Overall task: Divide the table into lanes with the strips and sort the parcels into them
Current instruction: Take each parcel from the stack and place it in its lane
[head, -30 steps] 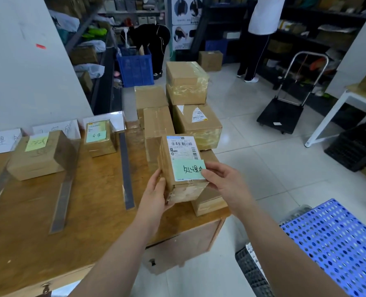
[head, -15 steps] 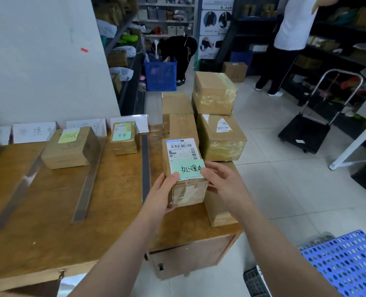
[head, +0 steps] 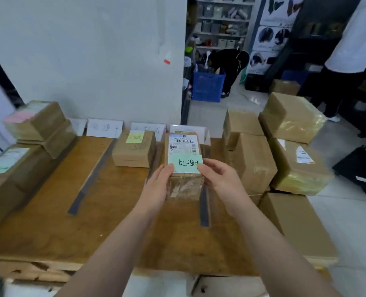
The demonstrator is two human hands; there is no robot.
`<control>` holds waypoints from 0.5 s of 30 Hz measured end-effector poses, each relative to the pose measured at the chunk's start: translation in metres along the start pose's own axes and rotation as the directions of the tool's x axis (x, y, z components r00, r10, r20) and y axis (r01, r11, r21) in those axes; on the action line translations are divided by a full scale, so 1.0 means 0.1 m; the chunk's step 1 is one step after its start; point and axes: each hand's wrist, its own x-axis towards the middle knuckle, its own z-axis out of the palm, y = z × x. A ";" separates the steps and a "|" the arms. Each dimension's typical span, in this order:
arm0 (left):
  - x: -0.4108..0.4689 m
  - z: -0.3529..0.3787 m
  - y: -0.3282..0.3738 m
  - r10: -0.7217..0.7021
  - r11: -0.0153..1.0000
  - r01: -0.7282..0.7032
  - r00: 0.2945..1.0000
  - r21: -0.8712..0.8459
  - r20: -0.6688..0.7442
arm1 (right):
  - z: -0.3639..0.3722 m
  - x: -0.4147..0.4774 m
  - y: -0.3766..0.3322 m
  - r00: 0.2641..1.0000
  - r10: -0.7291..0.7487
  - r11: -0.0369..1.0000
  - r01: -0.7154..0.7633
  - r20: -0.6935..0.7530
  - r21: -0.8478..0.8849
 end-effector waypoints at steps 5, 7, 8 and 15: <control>0.29 -0.88 0.17 0.025 0.998 -0.023 0.999 0.052 -0.042 | 0.90 0.33 -0.13 1.000 0.016 1.000 -0.016 0.024 -0.010; 0.43 -1.23 0.21 0.031 0.995 -0.026 0.998 0.096 -0.055 | 1.26 0.45 -0.16 0.999 0.023 1.000 -0.023 0.026 -0.009; 0.51 -1.40 0.22 0.028 0.993 -0.020 0.998 0.120 -0.061 | 1.43 0.51 -0.18 0.999 0.030 1.000 -0.030 0.027 -0.007; 1.03 -2.40 0.35 0.021 0.977 -0.009 0.998 0.212 -0.053 | 2.43 0.94 -0.24 0.995 0.092 0.996 -0.092 0.032 0.011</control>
